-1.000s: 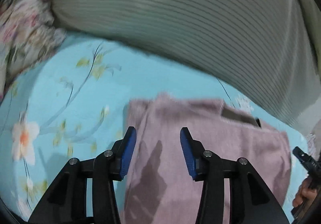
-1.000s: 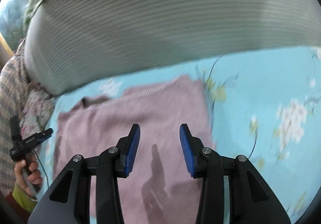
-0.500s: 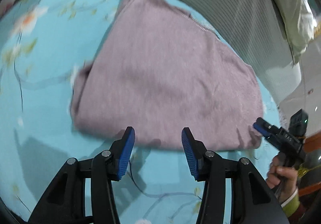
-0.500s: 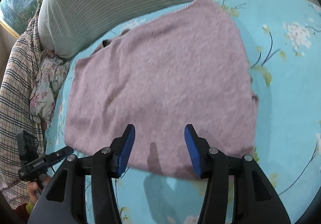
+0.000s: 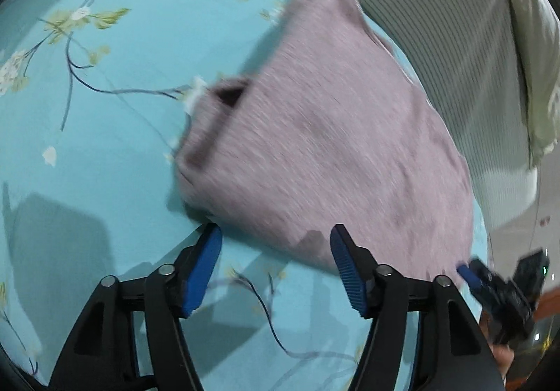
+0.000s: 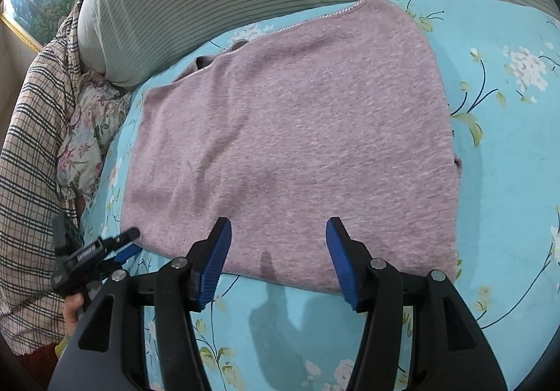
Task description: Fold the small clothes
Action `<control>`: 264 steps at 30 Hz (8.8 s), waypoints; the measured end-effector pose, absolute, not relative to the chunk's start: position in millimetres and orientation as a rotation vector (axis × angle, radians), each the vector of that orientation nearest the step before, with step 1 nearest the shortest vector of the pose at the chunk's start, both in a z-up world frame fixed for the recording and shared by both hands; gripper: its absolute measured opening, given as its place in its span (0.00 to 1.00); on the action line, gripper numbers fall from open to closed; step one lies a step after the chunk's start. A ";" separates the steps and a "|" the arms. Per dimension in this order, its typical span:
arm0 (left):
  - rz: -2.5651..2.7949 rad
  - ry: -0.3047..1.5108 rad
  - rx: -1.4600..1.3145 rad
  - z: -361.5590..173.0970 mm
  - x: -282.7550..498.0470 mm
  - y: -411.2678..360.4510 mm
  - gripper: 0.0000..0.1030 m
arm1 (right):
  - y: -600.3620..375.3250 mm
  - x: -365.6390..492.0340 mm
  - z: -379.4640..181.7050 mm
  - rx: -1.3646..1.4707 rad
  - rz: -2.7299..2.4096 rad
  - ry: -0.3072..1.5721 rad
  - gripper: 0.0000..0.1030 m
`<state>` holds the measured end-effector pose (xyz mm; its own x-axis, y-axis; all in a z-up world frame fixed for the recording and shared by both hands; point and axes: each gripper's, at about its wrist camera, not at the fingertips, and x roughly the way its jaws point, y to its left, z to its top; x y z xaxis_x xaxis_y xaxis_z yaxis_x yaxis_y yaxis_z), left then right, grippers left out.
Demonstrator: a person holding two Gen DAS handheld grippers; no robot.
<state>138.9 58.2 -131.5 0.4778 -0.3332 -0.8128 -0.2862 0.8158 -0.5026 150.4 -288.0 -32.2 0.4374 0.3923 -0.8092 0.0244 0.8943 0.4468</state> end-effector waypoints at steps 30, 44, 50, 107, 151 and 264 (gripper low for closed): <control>-0.333 0.887 -0.210 -43.5 186.2 -81.7 0.09 | -304.8 228.6 -18.3 0.521 0.397 1.066 0.56; -0.420 0.996 -0.030 -87.9 195.3 -138.7 0.08 | -217.5 326.2 -49.7 0.525 0.579 1.160 0.56; -0.410 0.984 0.022 -83.5 193.3 -148.0 0.08 | -195.2 336.2 -31.6 0.472 0.576 1.116 0.14; -0.491 1.186 -0.314 -115.6 336.2 -115.6 0.78 | -406.0 238.8 -78.3 0.650 0.278 1.047 0.82; -0.134 1.112 -0.350 -70.5 244.9 96.7 0.59 | -191.2 259.5 -64.6 0.444 0.504 1.055 0.50; -0.308 1.232 -0.218 -84.3 128.4 31.8 0.22 | -194.9 151.3 -106.2 0.318 0.458 1.240 0.03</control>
<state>128.4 31.8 -84.3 0.2990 -0.3467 -0.8891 0.1131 0.9380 -0.3277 151.3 -194.9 -106.2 0.2529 0.4985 -0.8292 -0.1608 0.8668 0.4720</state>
